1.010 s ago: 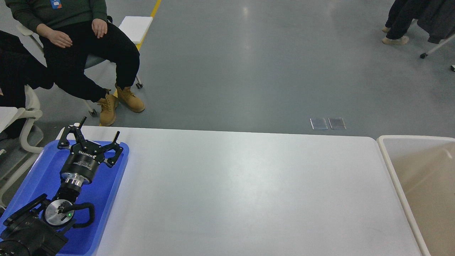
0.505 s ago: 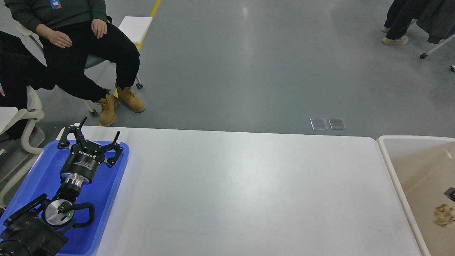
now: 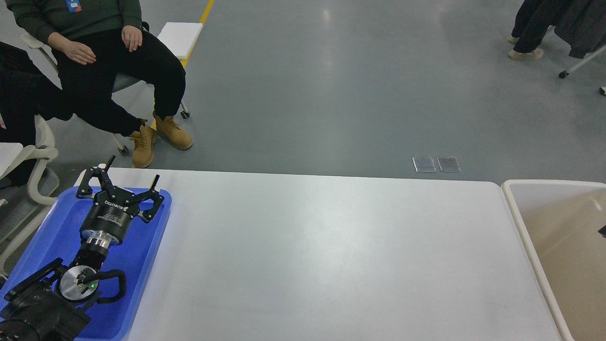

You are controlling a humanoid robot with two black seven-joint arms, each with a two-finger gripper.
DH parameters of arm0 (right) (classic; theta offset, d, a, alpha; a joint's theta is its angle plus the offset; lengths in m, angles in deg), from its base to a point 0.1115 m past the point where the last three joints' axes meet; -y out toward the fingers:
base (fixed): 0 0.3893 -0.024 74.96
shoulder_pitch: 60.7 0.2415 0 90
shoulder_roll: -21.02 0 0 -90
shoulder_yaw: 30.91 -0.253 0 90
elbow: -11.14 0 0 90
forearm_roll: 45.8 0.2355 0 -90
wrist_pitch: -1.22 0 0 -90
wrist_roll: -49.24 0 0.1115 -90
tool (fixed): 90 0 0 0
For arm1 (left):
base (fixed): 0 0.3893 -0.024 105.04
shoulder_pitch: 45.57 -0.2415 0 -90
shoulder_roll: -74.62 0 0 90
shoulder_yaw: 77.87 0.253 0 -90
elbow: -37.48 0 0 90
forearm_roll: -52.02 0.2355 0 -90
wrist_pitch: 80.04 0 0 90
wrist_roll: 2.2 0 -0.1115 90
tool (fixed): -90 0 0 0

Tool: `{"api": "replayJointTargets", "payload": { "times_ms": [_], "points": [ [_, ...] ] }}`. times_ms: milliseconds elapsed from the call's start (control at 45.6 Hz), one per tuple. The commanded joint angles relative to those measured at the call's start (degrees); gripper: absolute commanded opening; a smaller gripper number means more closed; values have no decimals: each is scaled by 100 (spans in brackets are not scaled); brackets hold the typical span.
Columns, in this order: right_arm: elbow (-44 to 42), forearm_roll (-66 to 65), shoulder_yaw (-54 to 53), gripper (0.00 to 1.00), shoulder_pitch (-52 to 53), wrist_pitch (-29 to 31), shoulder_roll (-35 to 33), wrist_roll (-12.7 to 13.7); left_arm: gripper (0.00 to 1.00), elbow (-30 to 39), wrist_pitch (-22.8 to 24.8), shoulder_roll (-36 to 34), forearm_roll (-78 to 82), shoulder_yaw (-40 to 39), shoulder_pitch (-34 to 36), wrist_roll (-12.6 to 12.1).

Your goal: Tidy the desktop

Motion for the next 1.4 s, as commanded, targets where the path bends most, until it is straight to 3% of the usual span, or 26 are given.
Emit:
{"api": "replayJointTargets", "payload": {
  "times_ms": [0, 132, 329, 527, 746, 900, 1098, 1383],
  "points": [
    [391, 309, -1608, 100, 836, -34, -399, 1, 99, 0, 0, 0, 1, 0, -2, 0],
    [303, 310, -2243, 100, 1494, -69, -346, 1, 99, 0, 0, 0, 1, 0, -2, 0],
    [295, 625, -2322, 100, 2145, -87, -276, 1, 99, 0, 0, 0, 1, 0, -2, 0],
    [435, 1215, -2997, 100, 2243, -34, -74, -60, 99, 0, 0, 0, 1, 0, -10, 0],
    [2112, 1215, -4922, 100, 1945, 1, -161, -86, 99, 0, 0, 0, 1, 0, -10, 0],
    [3492, 1127, -6153, 100, 1233, 1, -48, -543, 99, 0, 0, 0, 1, 0, -10, 0],
    [3986, 1118, -6734, 100, 240, 10, 541, -1132, 99, 0, 0, 0, 1, 0, -10, 0],
    [4012, 829, -7517, 100, -701, 36, 1622, -1369, 99, 0, 0, 0, 1, 0, -10, 0]
  ]
}}
